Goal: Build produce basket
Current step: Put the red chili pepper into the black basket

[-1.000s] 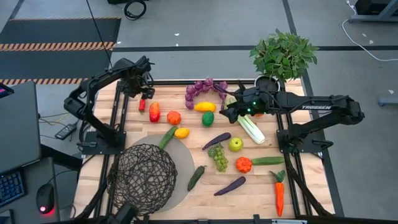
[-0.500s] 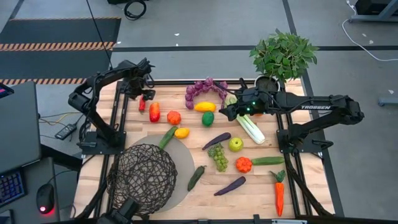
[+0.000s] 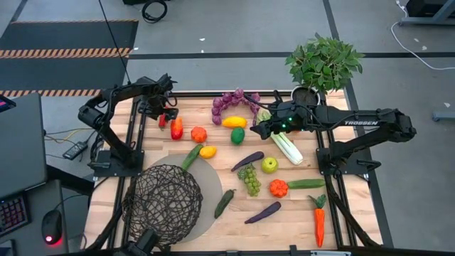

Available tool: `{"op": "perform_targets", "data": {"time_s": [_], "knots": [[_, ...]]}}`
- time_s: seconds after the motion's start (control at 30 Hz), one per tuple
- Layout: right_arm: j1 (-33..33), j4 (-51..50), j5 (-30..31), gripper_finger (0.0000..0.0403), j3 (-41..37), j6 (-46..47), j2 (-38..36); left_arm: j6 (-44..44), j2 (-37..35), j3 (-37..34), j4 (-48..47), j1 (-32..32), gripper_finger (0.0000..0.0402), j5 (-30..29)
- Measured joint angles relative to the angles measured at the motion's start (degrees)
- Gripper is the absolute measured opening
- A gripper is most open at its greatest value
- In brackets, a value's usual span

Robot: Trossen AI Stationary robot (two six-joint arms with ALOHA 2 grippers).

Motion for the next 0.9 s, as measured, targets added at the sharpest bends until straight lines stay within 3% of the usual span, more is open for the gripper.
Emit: {"op": "perform_targets", "data": {"time_s": [0.3,0.9], "knots": [[0.00,0.03,-0.02,0.0307,0.00,1.09,0.00,-1.21,0.00,-0.62,1.88,-0.91,0.0268,-1.05],[0.09,0.12,-1.77,0.0307,0.00,2.58,-0.02,-1.26,0.48,-0.62,1.35,-1.09,0.0185,-1.66]]}}
